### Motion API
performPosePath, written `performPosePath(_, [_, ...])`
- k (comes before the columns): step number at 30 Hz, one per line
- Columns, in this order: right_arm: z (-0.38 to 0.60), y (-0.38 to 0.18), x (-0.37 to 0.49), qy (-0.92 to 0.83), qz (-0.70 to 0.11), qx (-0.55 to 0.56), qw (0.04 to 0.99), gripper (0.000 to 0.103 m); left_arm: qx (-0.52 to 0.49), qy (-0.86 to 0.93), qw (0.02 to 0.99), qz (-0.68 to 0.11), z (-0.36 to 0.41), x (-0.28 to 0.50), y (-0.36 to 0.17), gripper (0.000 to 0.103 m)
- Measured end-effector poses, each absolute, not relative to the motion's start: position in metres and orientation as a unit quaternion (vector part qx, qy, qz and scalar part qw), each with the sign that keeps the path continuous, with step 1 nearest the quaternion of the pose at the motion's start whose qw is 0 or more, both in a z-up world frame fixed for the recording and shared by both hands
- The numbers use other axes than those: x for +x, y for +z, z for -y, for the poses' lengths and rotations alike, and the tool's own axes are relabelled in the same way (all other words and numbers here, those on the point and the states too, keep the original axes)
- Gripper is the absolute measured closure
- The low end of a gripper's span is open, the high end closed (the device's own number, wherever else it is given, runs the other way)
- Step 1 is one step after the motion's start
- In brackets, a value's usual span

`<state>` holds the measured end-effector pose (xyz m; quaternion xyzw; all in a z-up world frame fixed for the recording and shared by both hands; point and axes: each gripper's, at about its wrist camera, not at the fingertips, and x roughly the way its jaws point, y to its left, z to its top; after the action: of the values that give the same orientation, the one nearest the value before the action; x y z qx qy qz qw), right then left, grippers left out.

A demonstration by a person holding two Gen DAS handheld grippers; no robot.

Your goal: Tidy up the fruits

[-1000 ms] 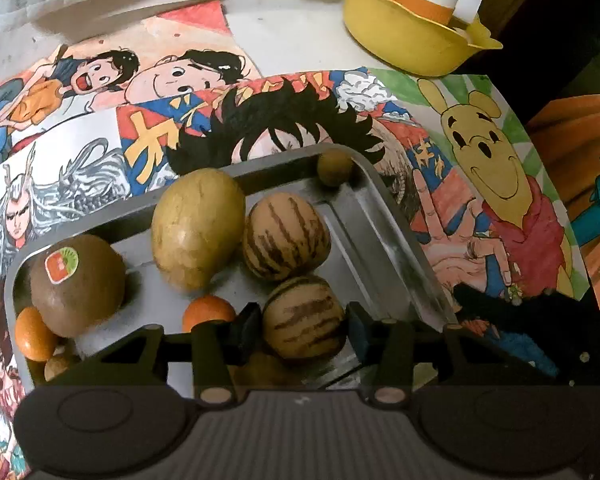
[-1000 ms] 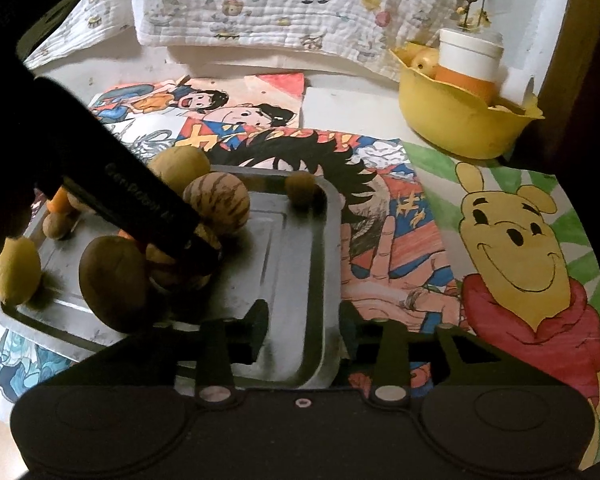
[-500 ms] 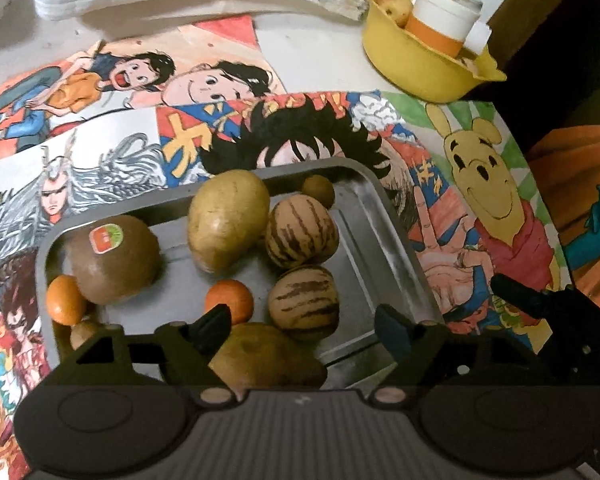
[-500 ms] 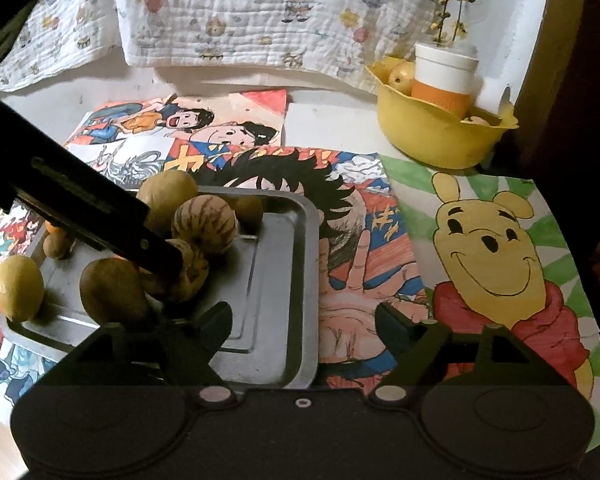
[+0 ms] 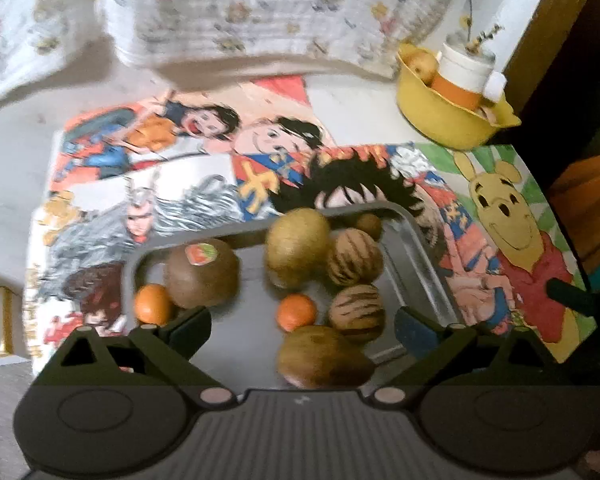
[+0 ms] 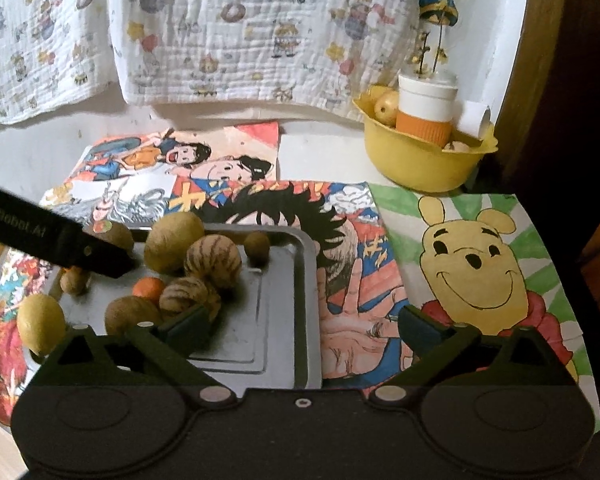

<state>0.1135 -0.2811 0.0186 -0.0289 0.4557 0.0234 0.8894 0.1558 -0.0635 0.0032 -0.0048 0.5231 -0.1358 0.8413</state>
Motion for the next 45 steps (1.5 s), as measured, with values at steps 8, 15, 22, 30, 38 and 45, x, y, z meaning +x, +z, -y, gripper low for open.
performPosePath(8, [0.272, 0.042, 0.104, 0.017, -0.437, -0.008, 0.899, 0.001, -0.004, -0.1, 0.876, -0.471, 0.039, 0.123, 0.024, 0.002])
performPosePath(15, [0.265, 0.054, 0.09, 0.017, -0.418, -0.002, 0.908, 0.001, -0.007, -0.066, 0.904, -0.423, 0.02, 0.089, 0.033, 0.002])
performPosePath(22, [0.261, 0.065, 0.075, 0.025, -0.402, 0.004, 0.915, 0.001, -0.013, -0.039, 0.915, -0.402, 0.009, 0.061, 0.034, 0.002])
performPosePath(30, [0.261, 0.066, 0.064, 0.04, -0.402, 0.005, 0.915, 0.001, -0.015, -0.028, 0.922, -0.385, 0.009, 0.036, 0.033, 0.002])
performPosePath(38, [0.264, 0.067, 0.052, 0.07, -0.387, -0.002, 0.92, 0.001, -0.007, -0.001, 0.925, -0.381, 0.017, 0.016, 0.035, 0.002])
performPosePath(45, [0.271, 0.069, 0.036, 0.095, -0.373, -0.002, 0.923, 0.001, -0.015, 0.019, 0.924, -0.381, 0.028, -0.006, 0.035, 0.002])
